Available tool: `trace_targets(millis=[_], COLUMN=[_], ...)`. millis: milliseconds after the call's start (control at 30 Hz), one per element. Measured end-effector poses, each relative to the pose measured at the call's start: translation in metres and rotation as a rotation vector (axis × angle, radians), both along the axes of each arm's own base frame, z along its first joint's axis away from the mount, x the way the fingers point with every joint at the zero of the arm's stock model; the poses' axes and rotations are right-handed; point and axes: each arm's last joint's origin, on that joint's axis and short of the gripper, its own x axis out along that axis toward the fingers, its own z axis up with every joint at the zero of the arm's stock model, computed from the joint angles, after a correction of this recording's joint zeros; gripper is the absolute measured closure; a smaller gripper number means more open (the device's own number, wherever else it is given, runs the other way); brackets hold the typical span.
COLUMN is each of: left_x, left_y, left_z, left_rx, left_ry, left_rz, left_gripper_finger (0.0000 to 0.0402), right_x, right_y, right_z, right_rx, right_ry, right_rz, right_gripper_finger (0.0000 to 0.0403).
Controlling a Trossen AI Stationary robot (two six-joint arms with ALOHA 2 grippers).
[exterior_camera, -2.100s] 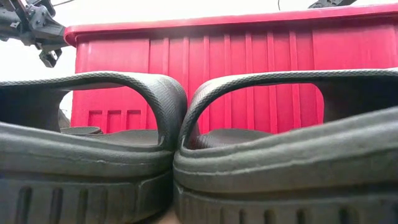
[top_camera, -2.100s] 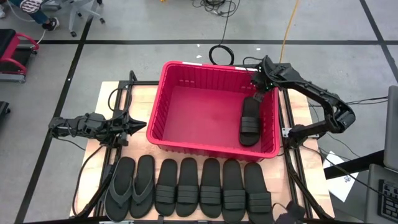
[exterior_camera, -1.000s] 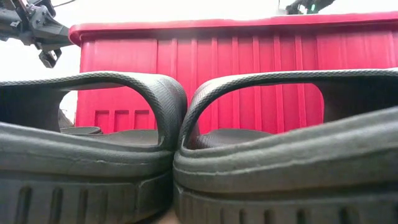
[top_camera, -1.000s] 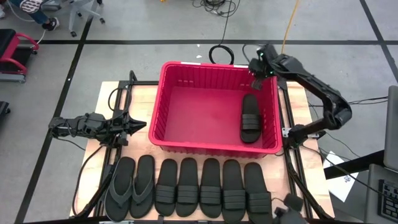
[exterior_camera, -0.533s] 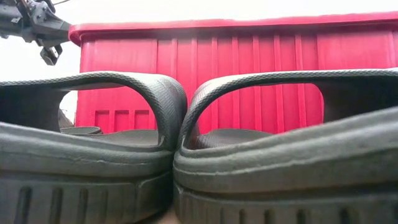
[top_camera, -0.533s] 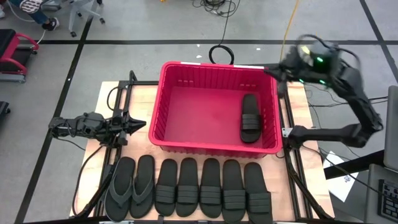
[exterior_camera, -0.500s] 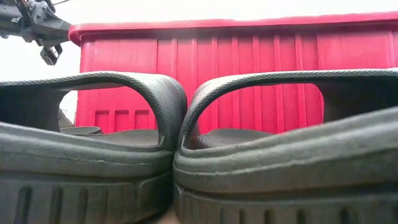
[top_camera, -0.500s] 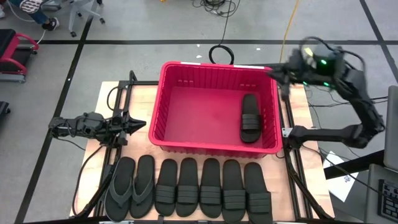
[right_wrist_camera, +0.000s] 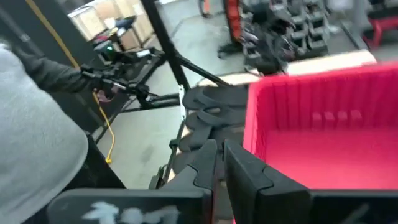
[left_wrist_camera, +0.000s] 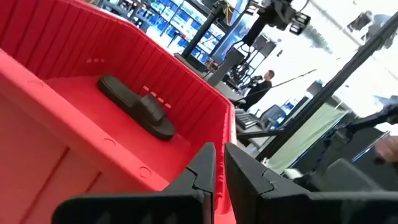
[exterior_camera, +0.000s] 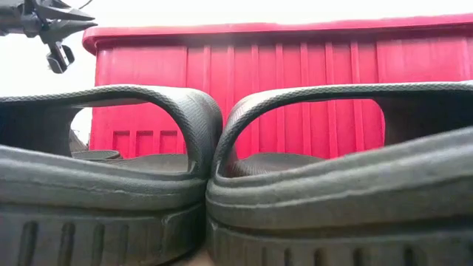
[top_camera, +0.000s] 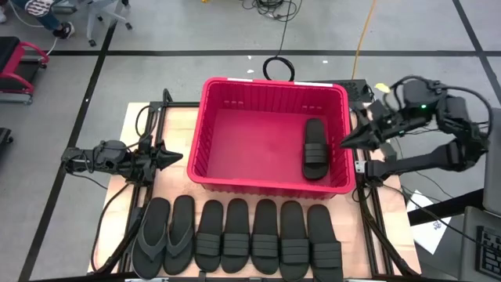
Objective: Pick and place slides into bin
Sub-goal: Put the black slide into the red bin
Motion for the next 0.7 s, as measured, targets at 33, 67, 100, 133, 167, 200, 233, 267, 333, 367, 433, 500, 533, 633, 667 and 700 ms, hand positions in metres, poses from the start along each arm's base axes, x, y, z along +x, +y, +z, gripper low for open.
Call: trace_targets(millis=[33, 67, 100, 133, 167, 200, 233, 267, 333, 367, 433, 500, 533, 633, 667, 700], left_x=[0.0, 0.0, 0.0, 0.0, 0.0, 0.0, 0.0, 0.0, 0.0, 0.0, 0.0, 0.0, 0.0, 0.0, 0.0, 0.0], left_y=[0.0, 0.0, 0.0, 0.0, 0.0, 0.0, 0.0, 0.0, -0.001, -0.001, -0.001, -0.001, -0.001, -0.001, 0.0, 0.0], left_z=[0.0, 0.0, 0.0, 0.0, 0.0, 0.0, 0.0, 0.0, 0.0, 0.0, 0.0, 0.0, 0.0, 0.0, 0.0, 0.0], left_rx=[-0.013, -0.014, -0.009, 0.005, 0.02, 0.038, 0.055, 0.07, 0.09, 0.097, 0.108, 0.123, 0.128, 0.128, 0.128, 0.128], left_ry=[-0.001, -0.001, -0.001, 0.0, 0.0, 0.001, 0.002, 0.003, 0.004, 0.004, 0.005, 0.005, 0.006, 0.006, 0.006, 0.006], left_rz=[-0.001, 0.0, 0.0, 0.001, 0.002, 0.003, 0.0, -0.008, -0.017, -0.017, -0.016, -0.017, -0.016, -0.015, -0.013, -0.01], left_gripper_finger=[0.0371, 0.0371, 0.0371, 0.0371, 0.0371, 0.0371, 0.0371, 0.0371, 0.0371, 0.0371, 0.0371, 0.0371, 0.0371, 0.0371, 0.0371, 0.0371], right_x=[0.008, 0.017, 0.027, 0.038, 0.049, 0.06, 0.07, 0.081, 0.097, 0.103, 0.11, 0.112, 0.112, 0.103, 0.098, 0.093], right_y=[0.0, 0.001, 0.001, 0.002, 0.004, 0.007, 0.012, 0.017, 0.03, 0.036, 0.05, 0.064, 0.07, 0.086, 0.089, 0.092], right_z=[0.001, 0.002, 0.002, 0.002, 0.001, -0.001, -0.004, -0.009, -0.018, -0.021, -0.026, -0.031, -0.034, -0.041, -0.043, -0.043], right_rx=[-0.015, -0.028, -0.036, -0.04, -0.046, -0.059, -0.076, -0.091, -0.102, -0.097, -0.069, -0.056, -0.065, -0.132, -0.164, -0.192], right_ry=[-0.018, -0.035, -0.046, -0.053, -0.059, -0.062, -0.059, -0.046, -0.012, 0.001, 0.034, 0.074, 0.101, 0.179, 0.203, 0.212], right_rz=[0.012, 0.015, 0.015, 0.029, 0.049, 0.077, 0.109, 0.146, 0.23, 0.267, 0.308, 0.341, 0.347, 0.324, 0.313, 0.303], right_gripper_finger=[0.0381, 0.0381, 0.0381, 0.0381, 0.0381, 0.0382, 0.0385, 0.0389, 0.0398, 0.04, 0.04, 0.0401, 0.0402, 0.0402, 0.0402, 0.0402])
